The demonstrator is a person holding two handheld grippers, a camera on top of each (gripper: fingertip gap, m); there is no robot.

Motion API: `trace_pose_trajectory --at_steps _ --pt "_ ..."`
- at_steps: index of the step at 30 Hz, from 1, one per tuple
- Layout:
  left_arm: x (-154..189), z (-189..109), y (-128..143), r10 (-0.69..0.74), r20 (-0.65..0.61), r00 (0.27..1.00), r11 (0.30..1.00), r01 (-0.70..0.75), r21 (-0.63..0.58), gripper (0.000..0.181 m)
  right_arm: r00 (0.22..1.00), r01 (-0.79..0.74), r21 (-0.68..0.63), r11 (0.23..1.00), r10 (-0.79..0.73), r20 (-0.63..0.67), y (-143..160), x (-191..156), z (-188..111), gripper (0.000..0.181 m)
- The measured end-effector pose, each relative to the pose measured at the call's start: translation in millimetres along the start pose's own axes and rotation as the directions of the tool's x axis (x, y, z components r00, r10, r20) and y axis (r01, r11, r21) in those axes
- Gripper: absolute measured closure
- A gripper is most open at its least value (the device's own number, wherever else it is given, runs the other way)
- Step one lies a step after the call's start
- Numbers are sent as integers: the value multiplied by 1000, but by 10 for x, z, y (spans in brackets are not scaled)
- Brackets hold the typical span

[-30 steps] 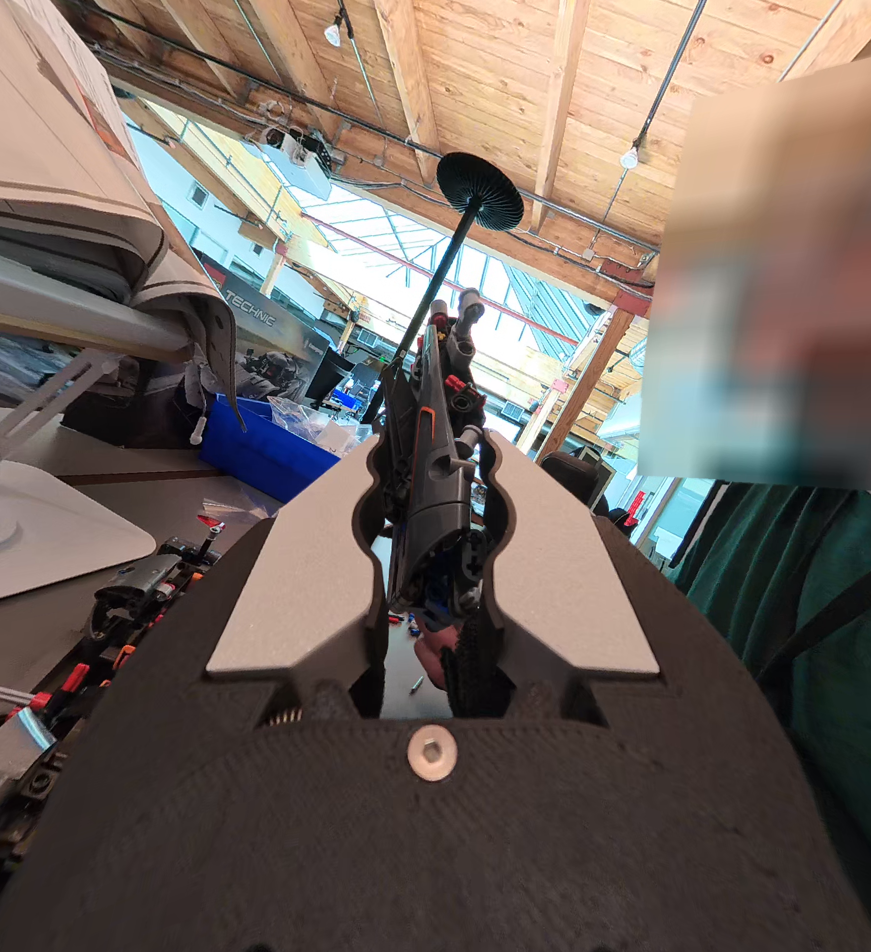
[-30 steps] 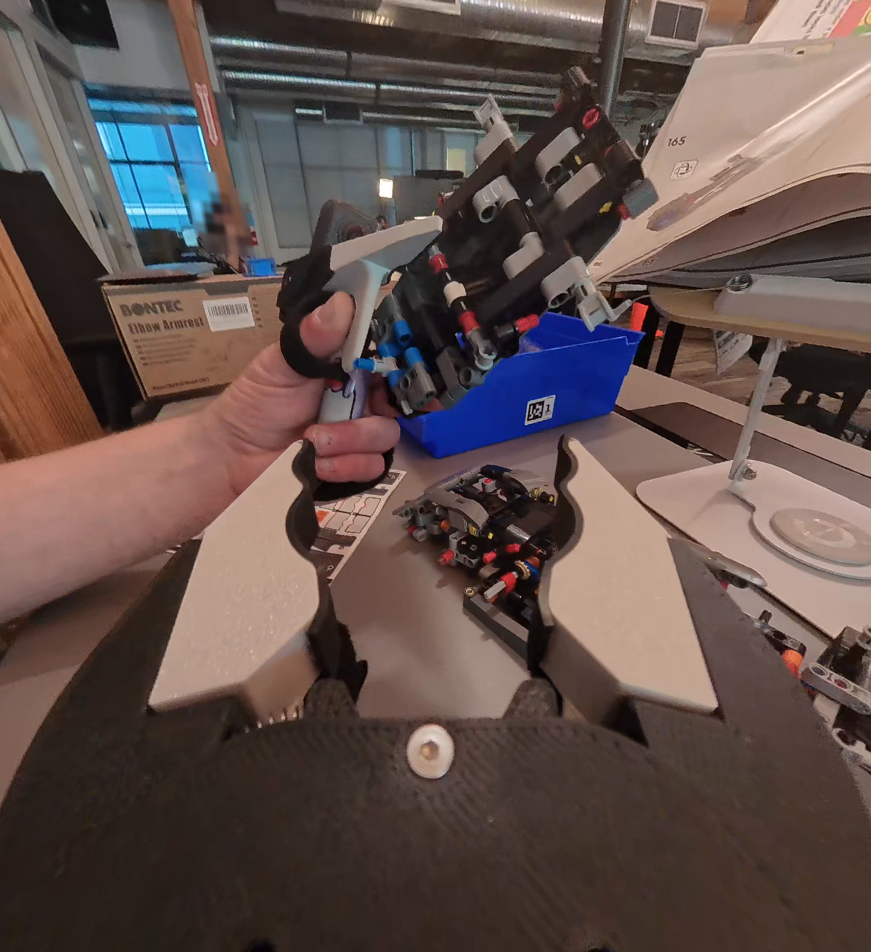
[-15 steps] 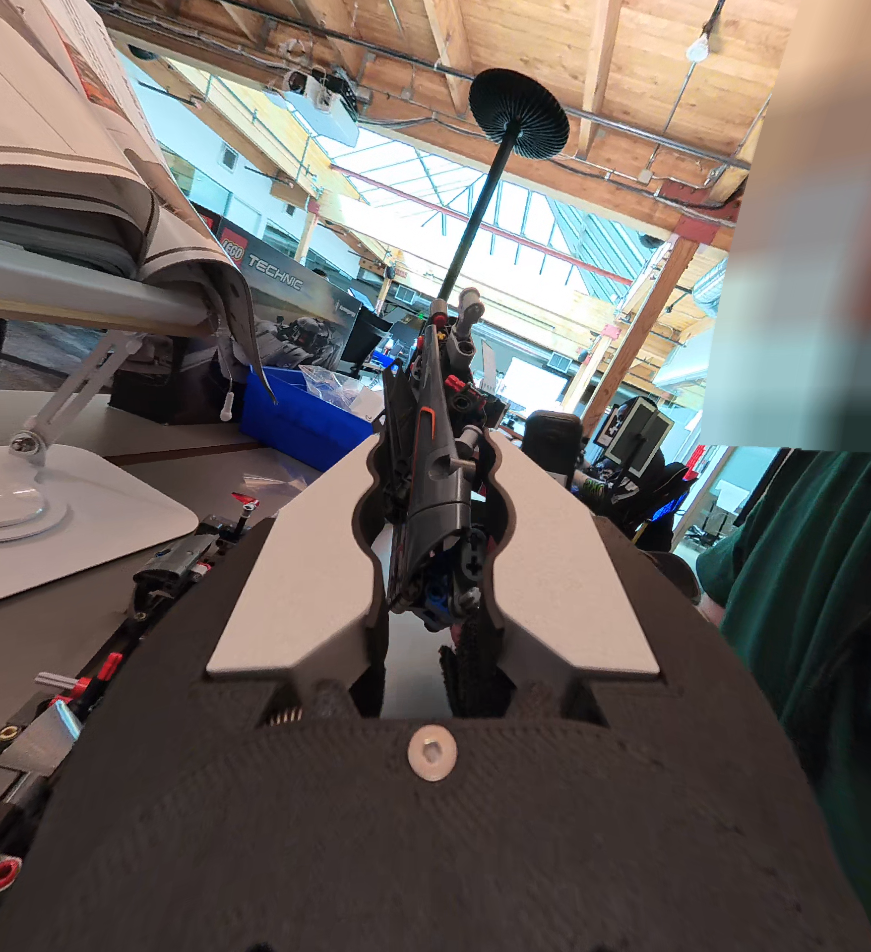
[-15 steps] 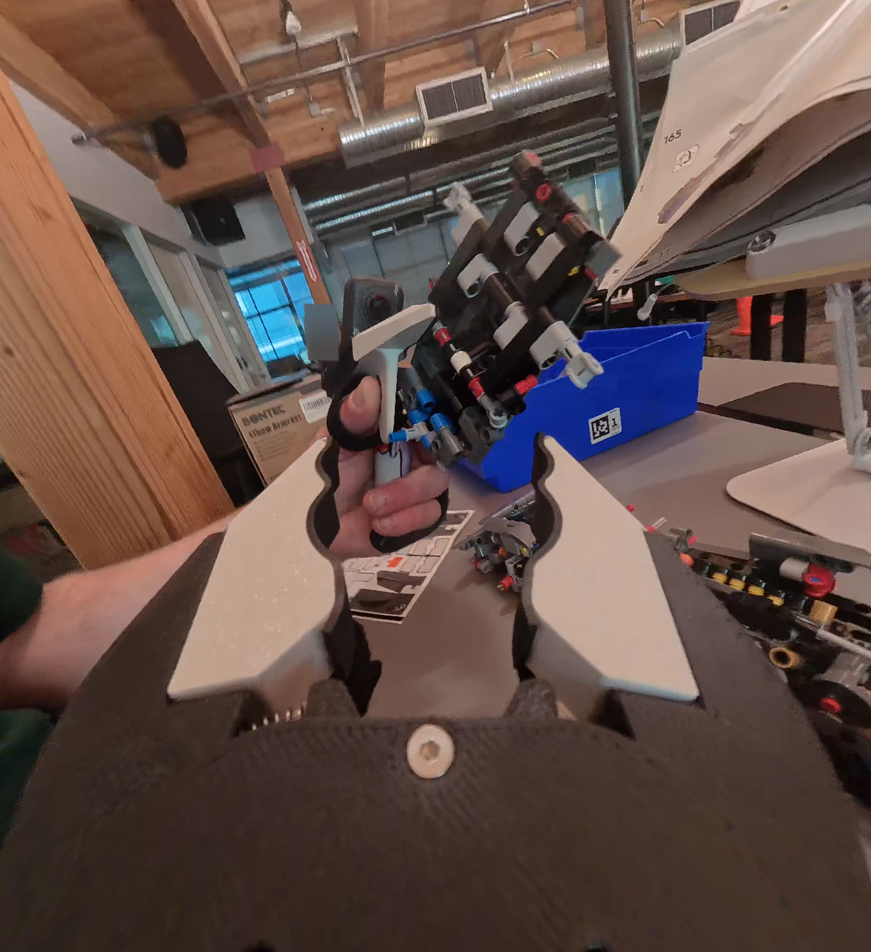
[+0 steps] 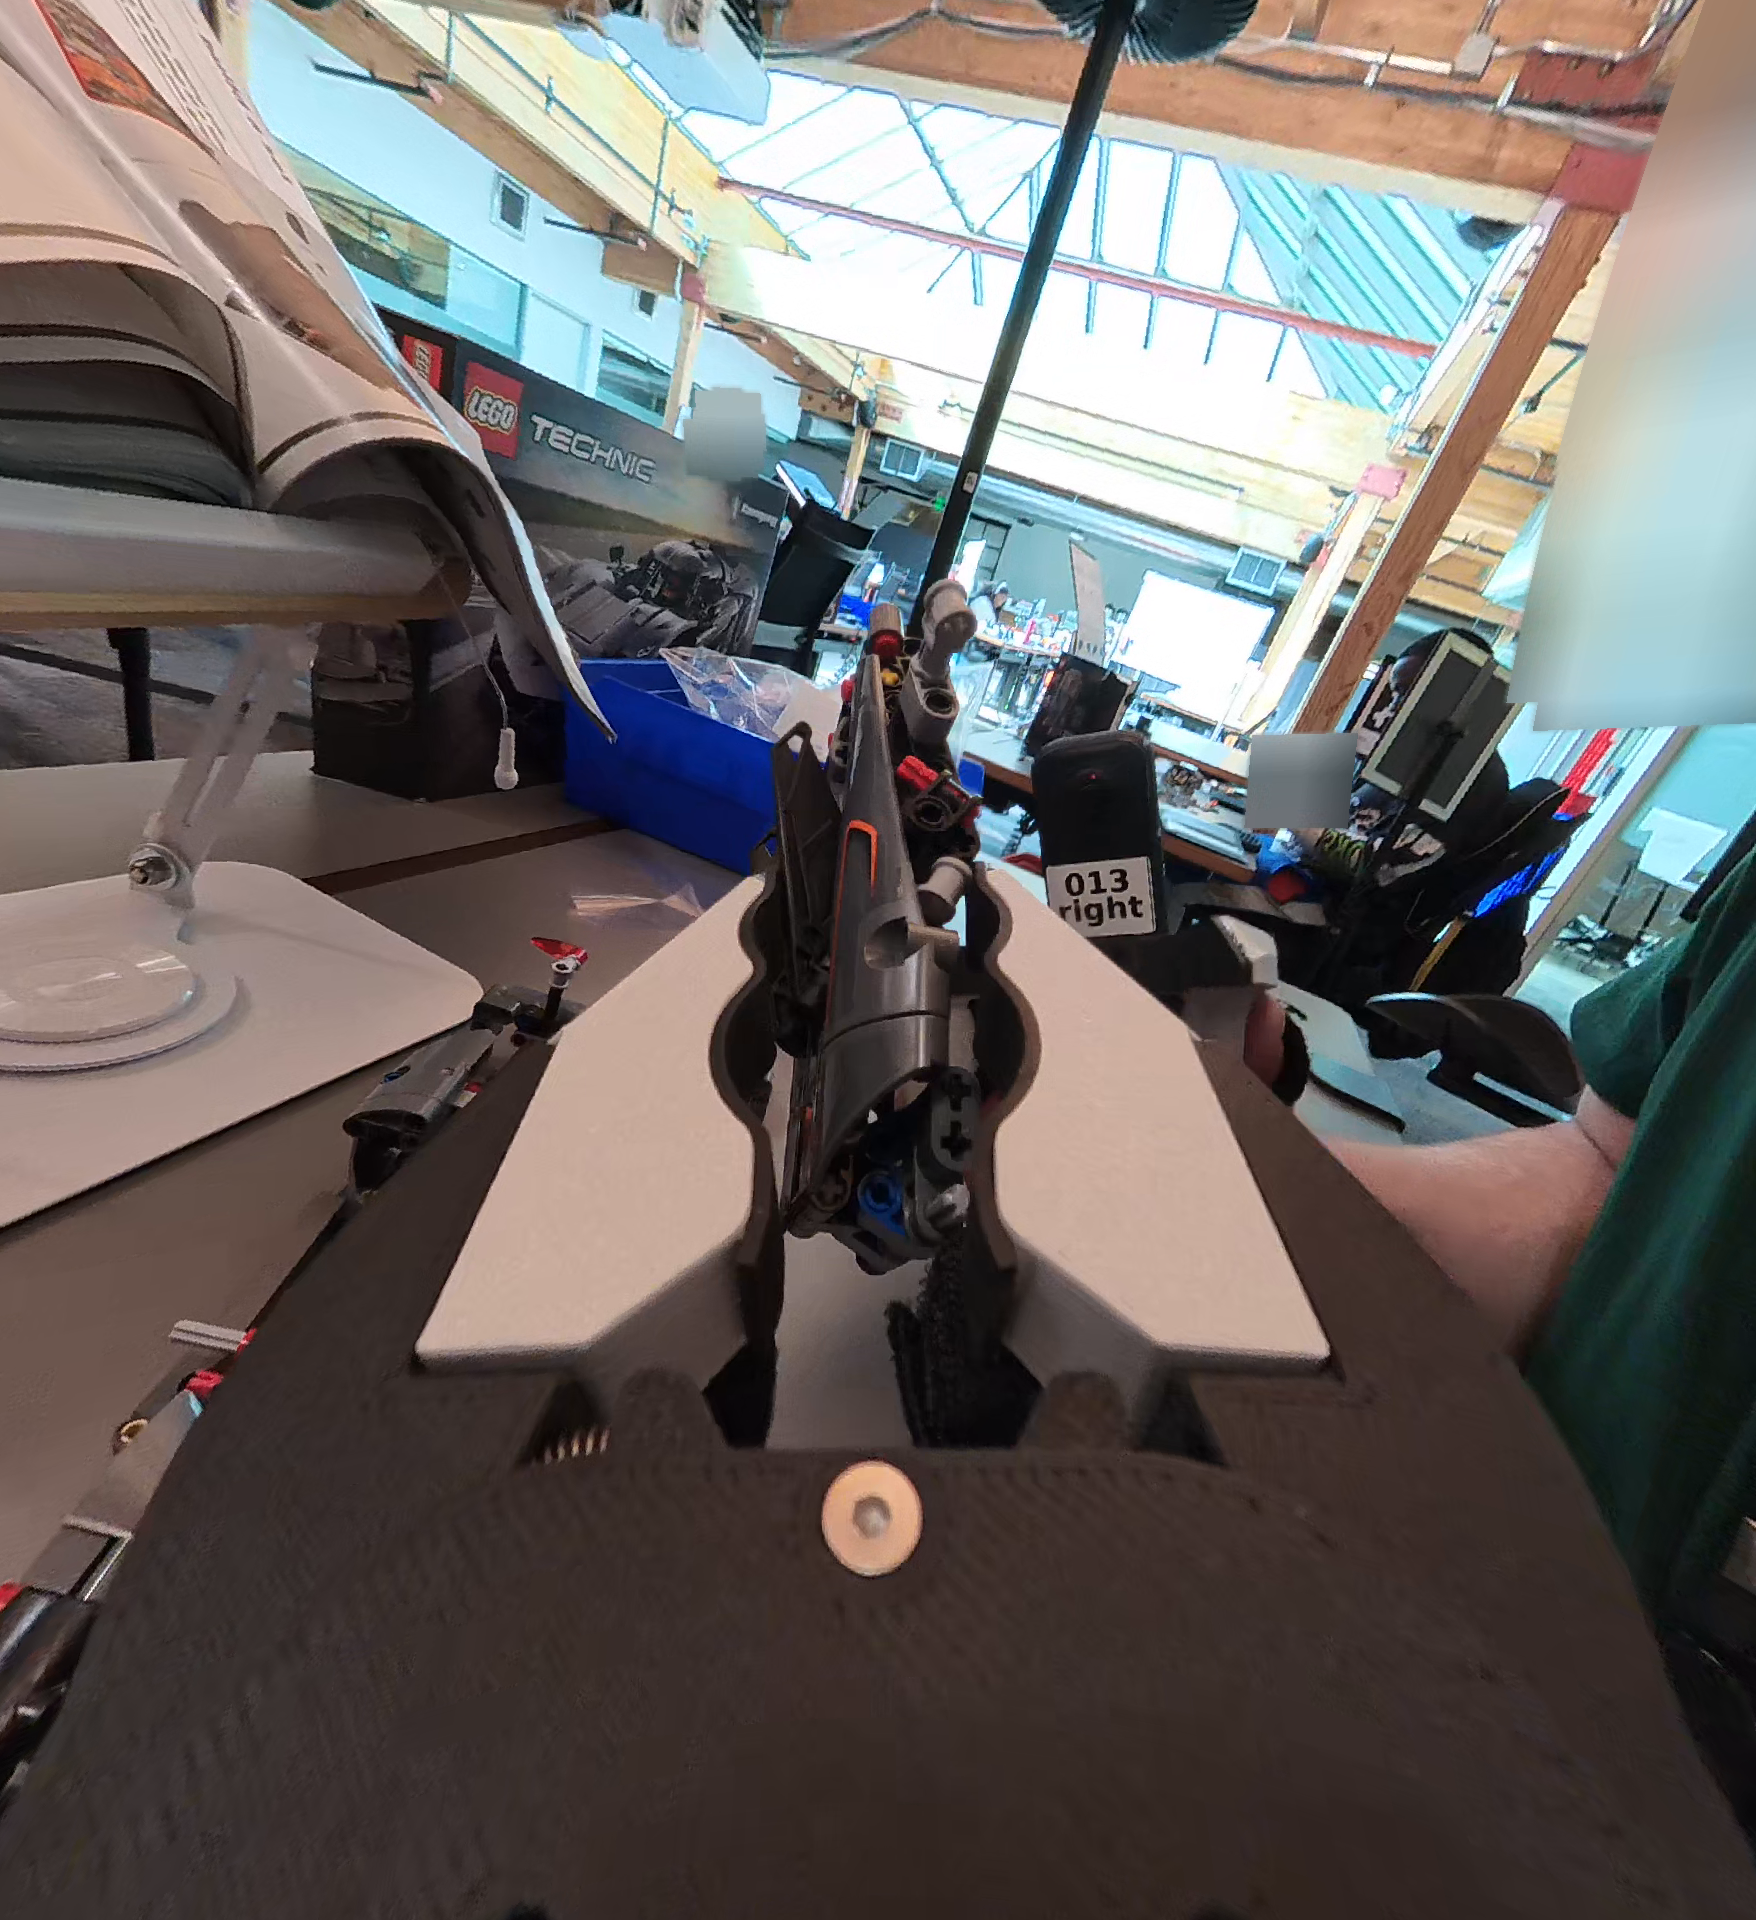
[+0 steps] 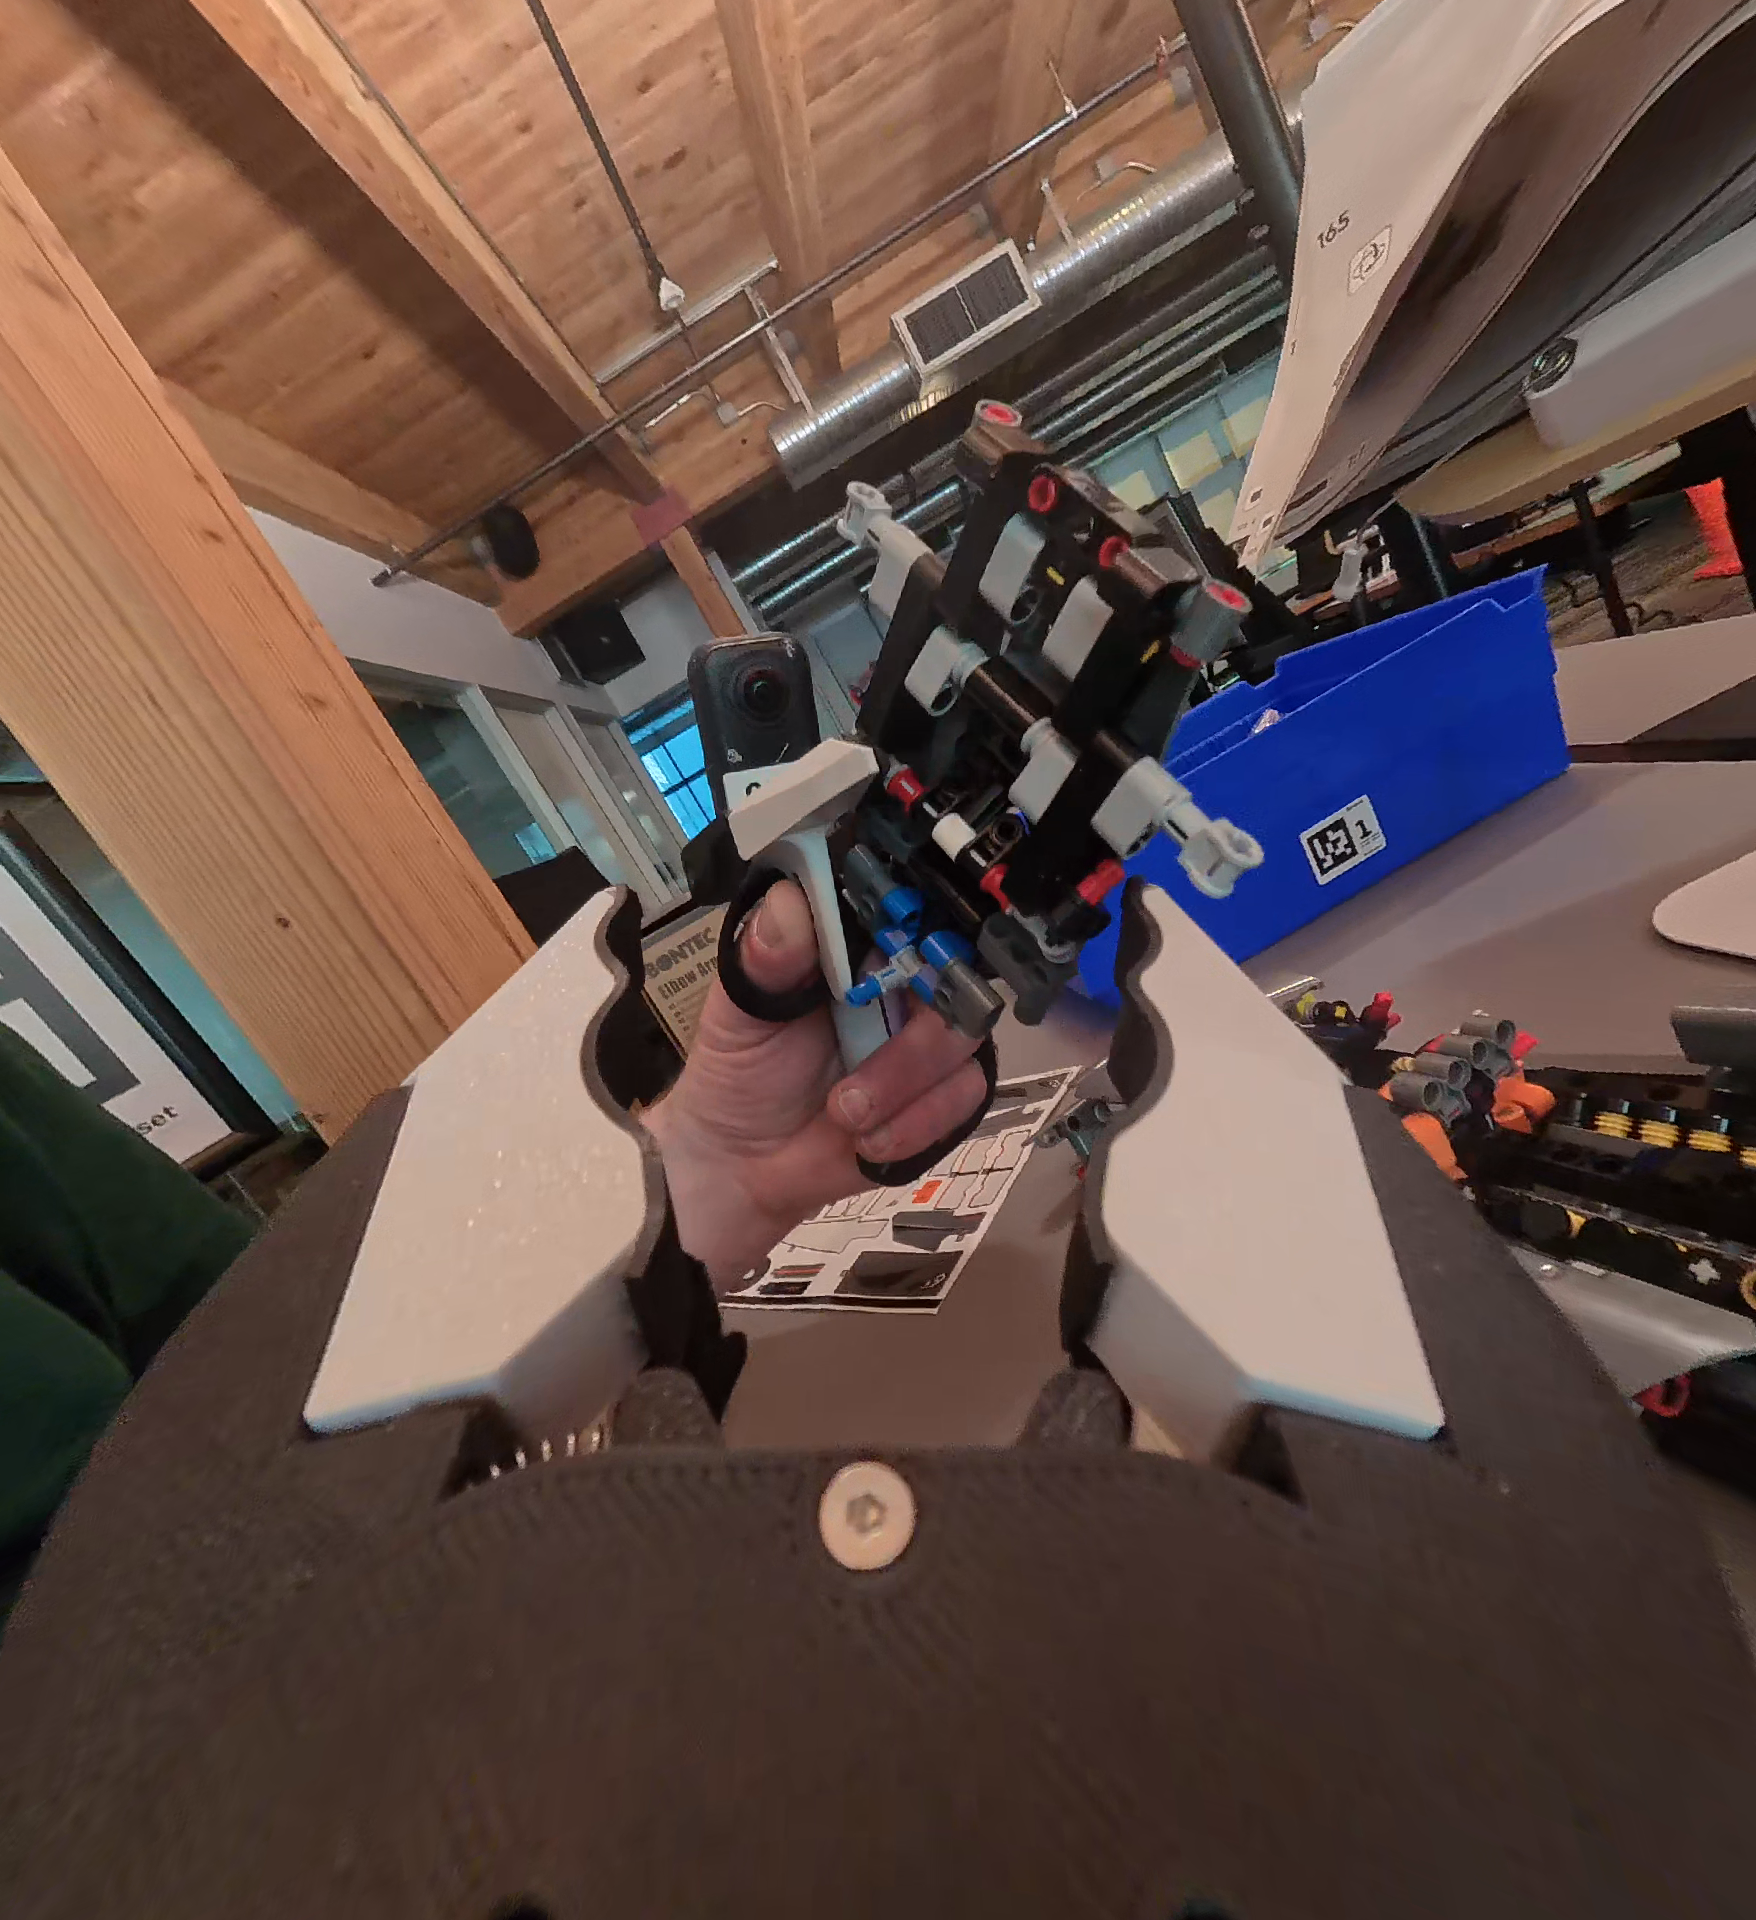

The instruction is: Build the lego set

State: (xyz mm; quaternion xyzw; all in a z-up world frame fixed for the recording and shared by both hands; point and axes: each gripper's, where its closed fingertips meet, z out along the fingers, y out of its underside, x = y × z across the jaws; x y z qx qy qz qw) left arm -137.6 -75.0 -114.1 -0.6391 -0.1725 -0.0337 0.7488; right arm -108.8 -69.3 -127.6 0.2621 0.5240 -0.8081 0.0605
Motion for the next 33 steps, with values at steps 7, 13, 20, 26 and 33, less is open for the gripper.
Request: trace_pose_trajectory --at_steps 7,13,20,26,33 --pt "32 82 79 87 43 995 995 -84 -56 149 995 -98 28 995 98 1 -30 76 -26 89" --pt "53 157 126 185 87 979 979 -176 -104 149 987 -161 33 986 161 -9 -8 137 -25 84" --pt "105 267 286 345 109 932 920 -313 -234 149 963 -269 78 960 269 3 -40 227 -61 77" --pt "152 363 421 494 104 863 832 -434 -346 149 934 -356 114 927 352 58 -83 241 -89 77" --pt "166 410 489 602 109 791 750 -513 -418 149 923 -384 125 915 380 57 -92 288 -114 77"
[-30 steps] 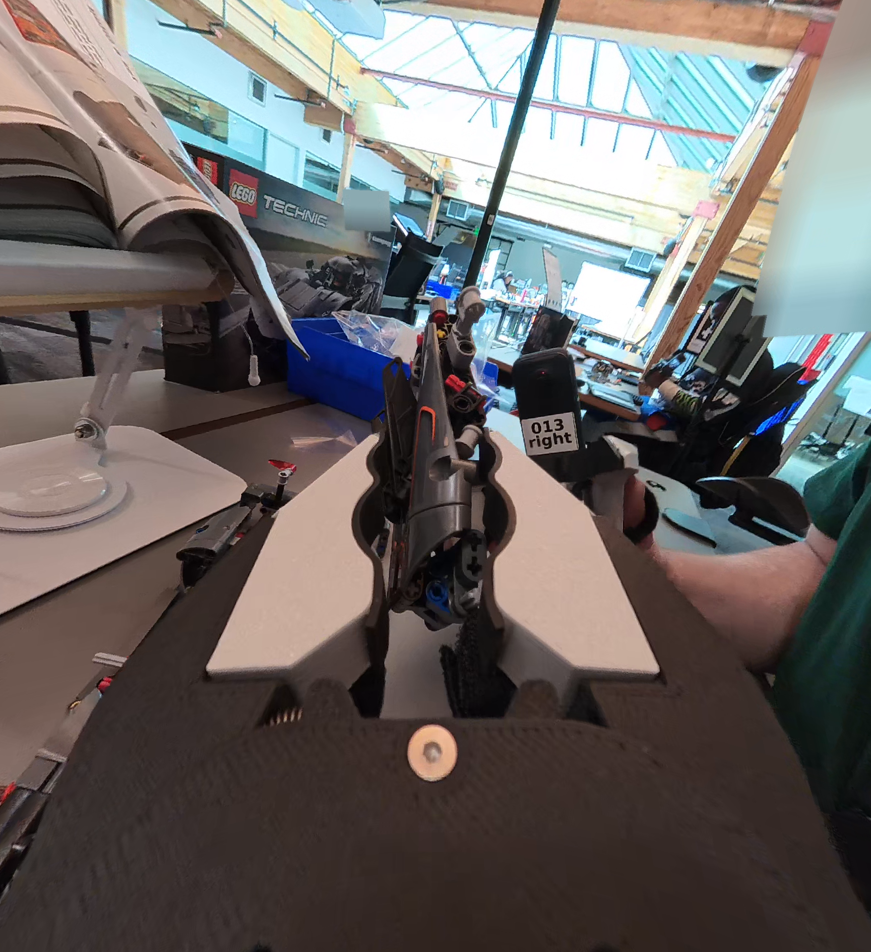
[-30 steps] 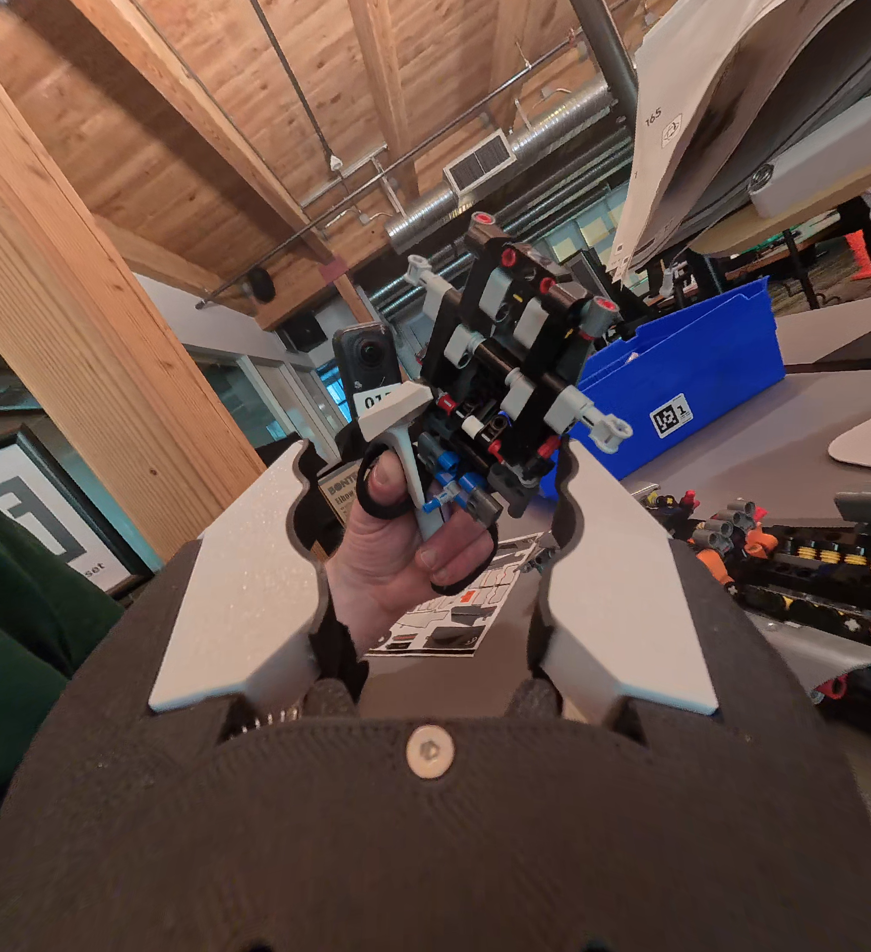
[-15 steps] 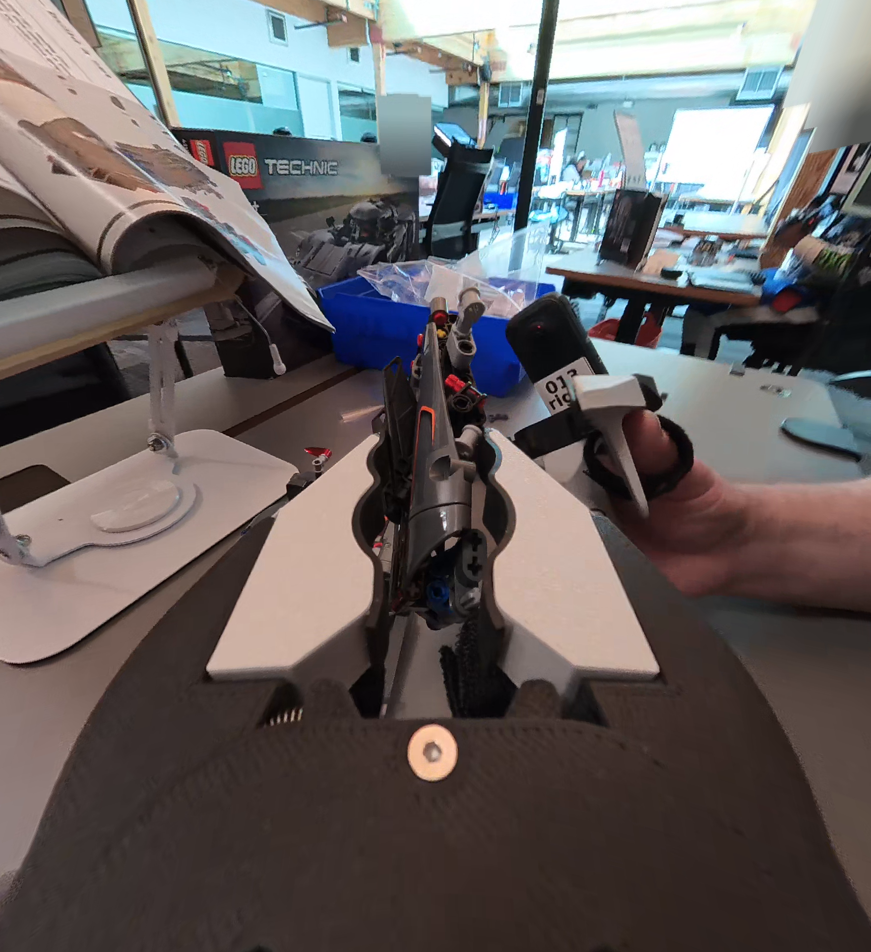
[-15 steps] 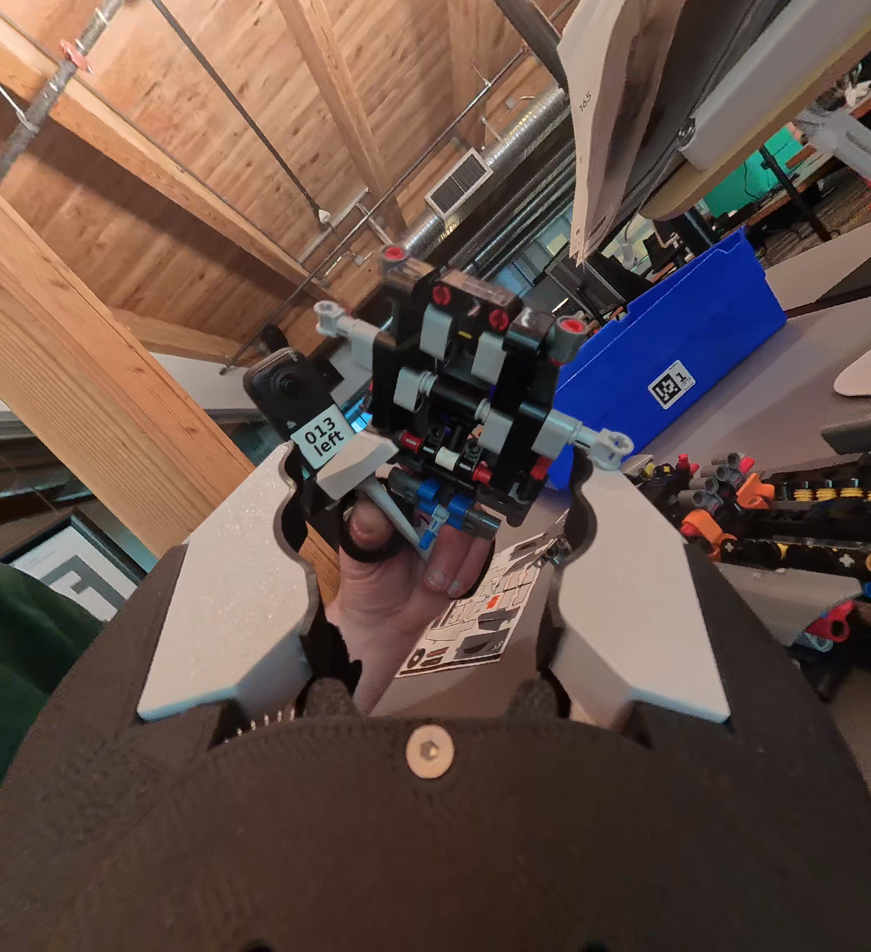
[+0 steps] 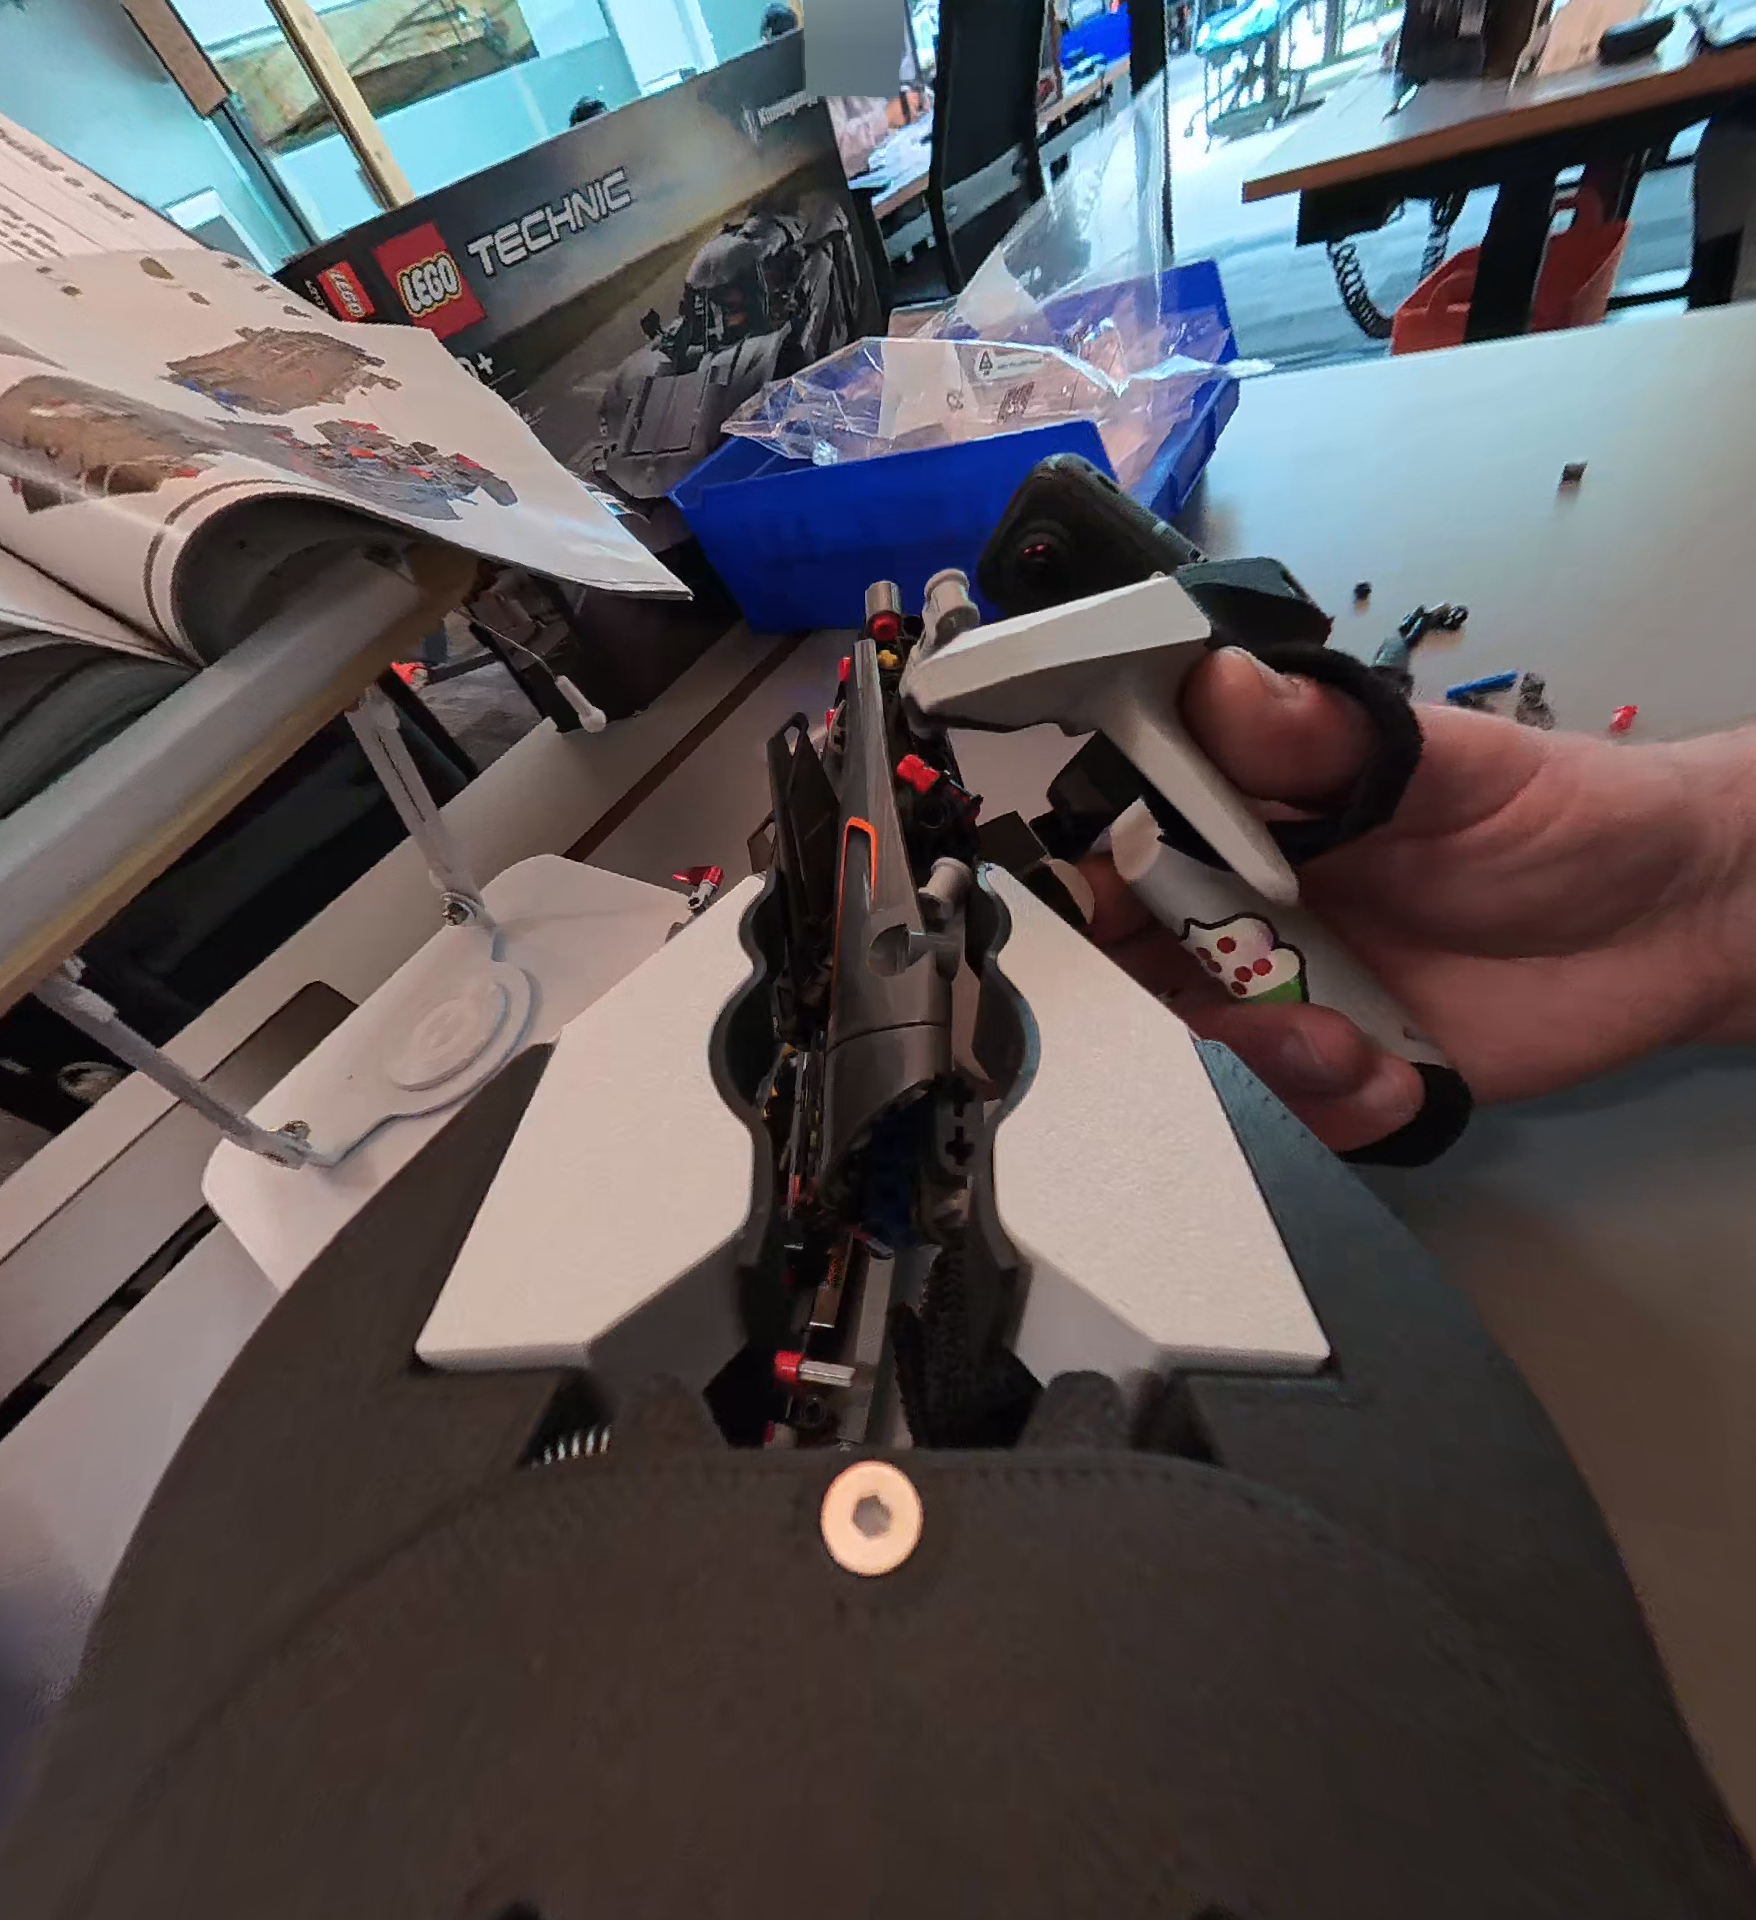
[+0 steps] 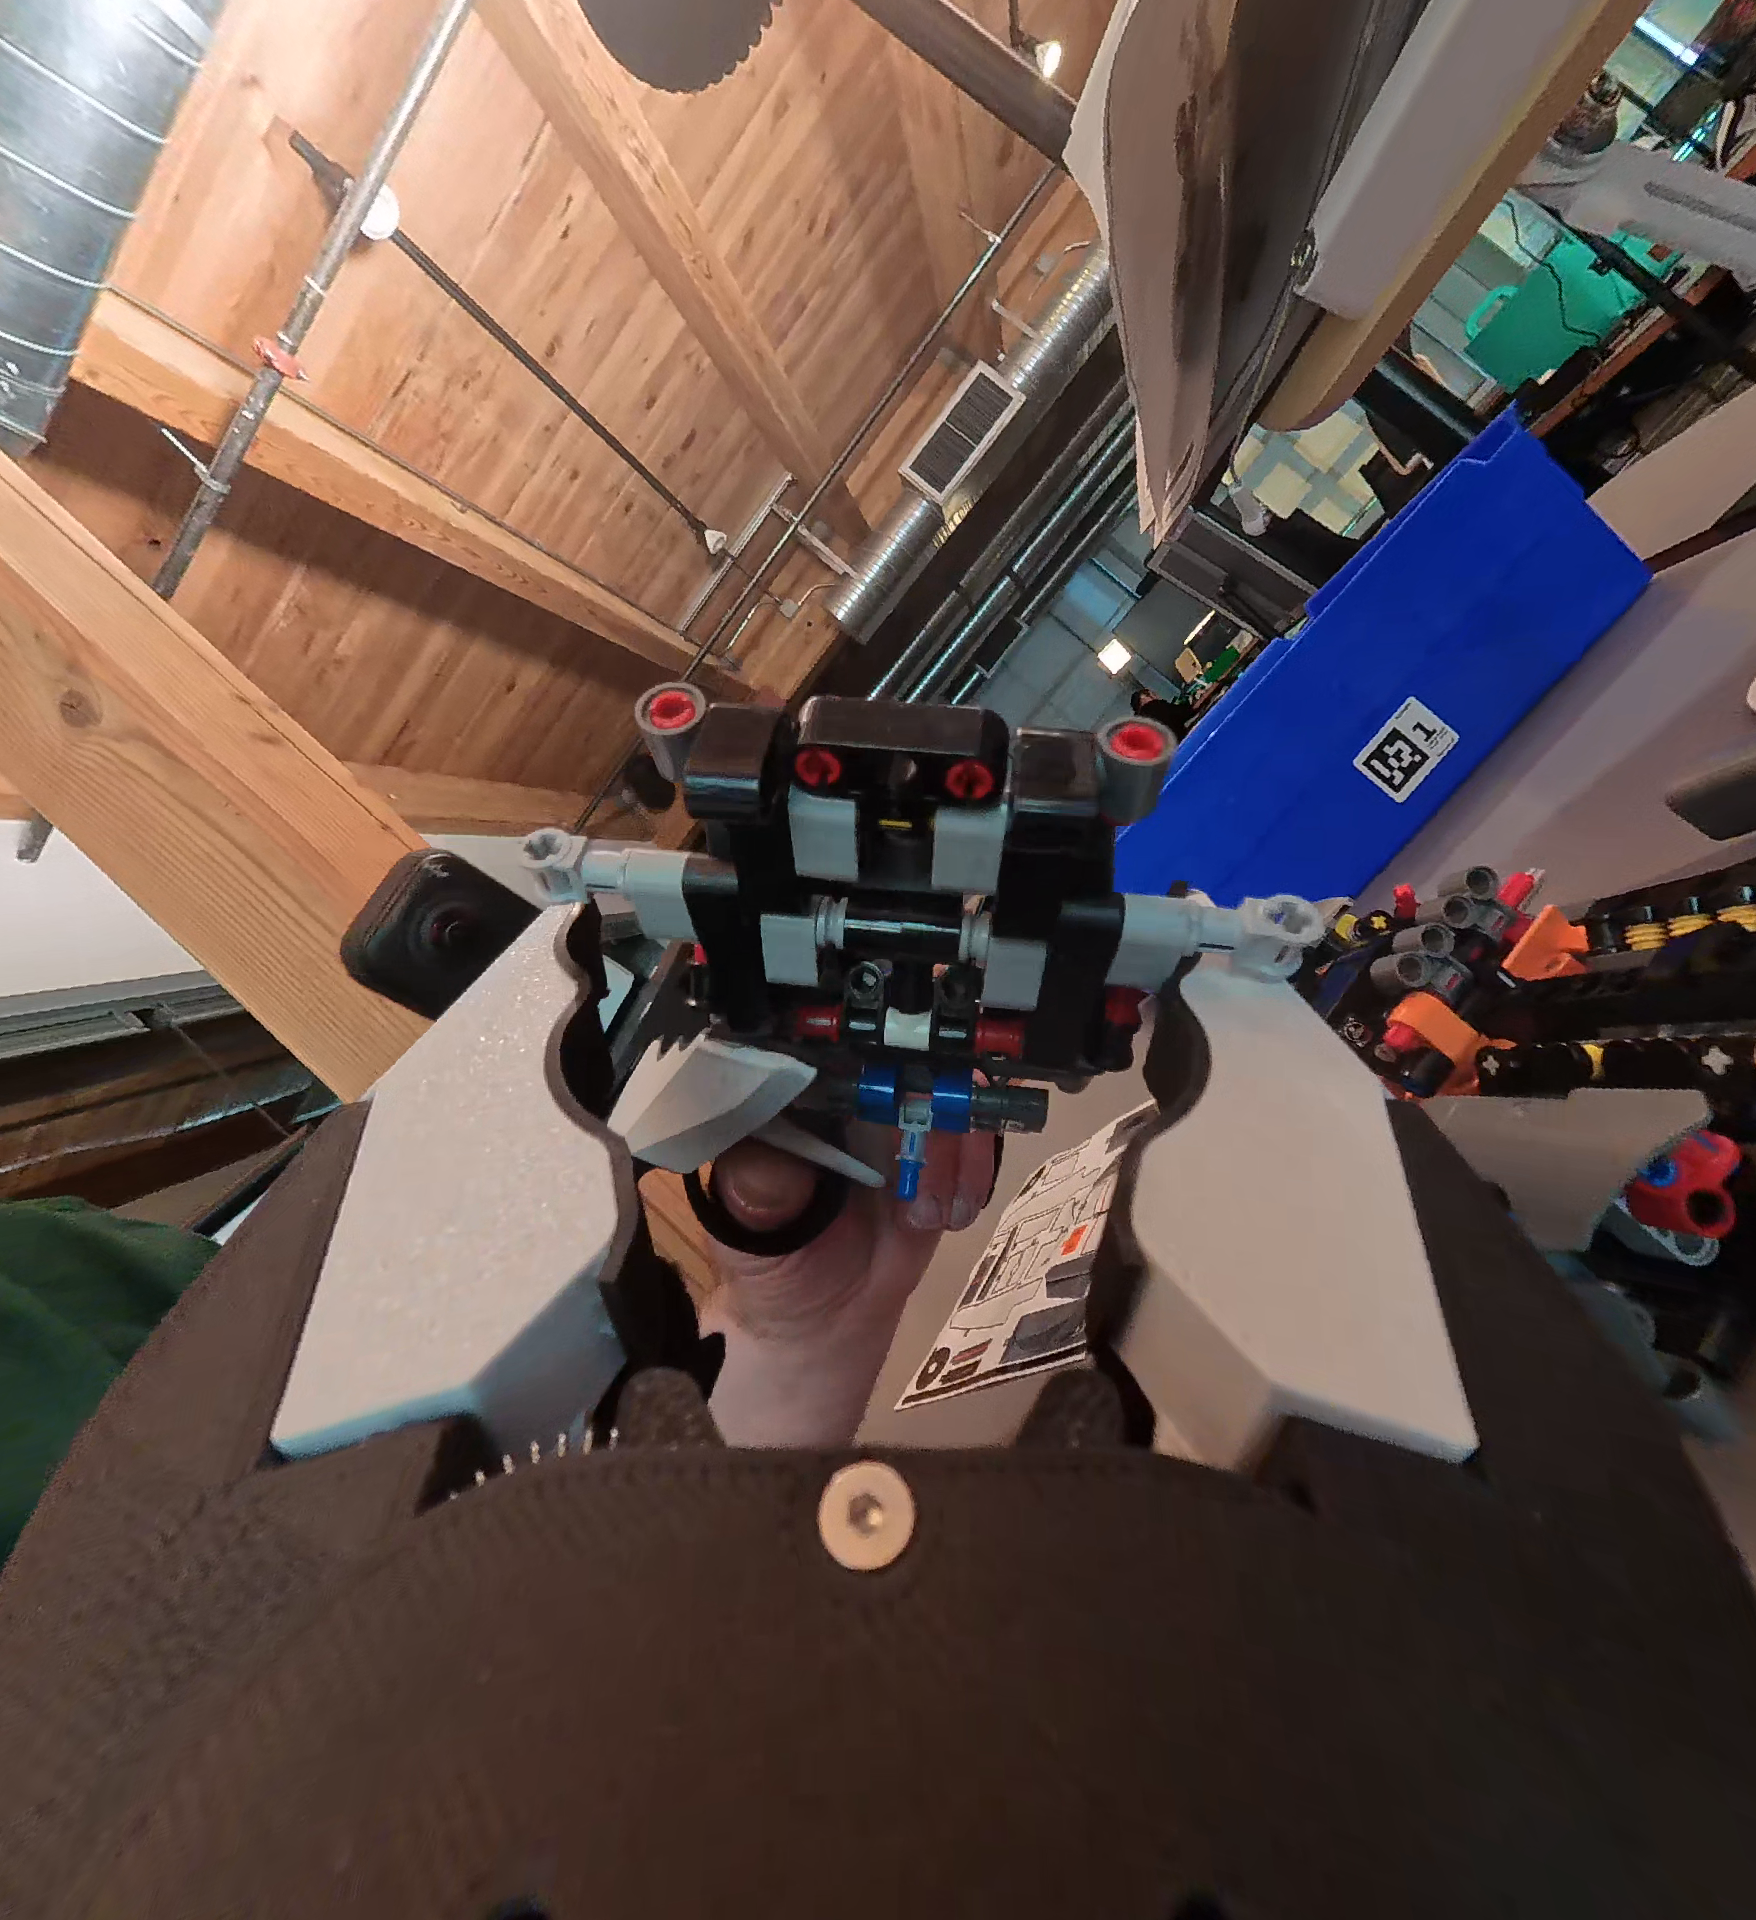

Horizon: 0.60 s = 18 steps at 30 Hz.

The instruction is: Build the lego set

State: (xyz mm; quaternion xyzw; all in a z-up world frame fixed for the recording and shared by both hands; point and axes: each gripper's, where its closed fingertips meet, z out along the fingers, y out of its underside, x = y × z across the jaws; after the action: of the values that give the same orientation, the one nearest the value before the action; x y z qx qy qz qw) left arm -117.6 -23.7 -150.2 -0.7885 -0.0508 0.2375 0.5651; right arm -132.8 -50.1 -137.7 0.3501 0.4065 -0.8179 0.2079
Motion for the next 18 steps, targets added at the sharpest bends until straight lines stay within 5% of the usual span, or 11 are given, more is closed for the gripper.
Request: trace_pose_trajectory --at_steps 18 --pt "148 103 4 271 78 959 959 -262 -110 149 997 -69 -58 996 71 18 128 43 42 75"
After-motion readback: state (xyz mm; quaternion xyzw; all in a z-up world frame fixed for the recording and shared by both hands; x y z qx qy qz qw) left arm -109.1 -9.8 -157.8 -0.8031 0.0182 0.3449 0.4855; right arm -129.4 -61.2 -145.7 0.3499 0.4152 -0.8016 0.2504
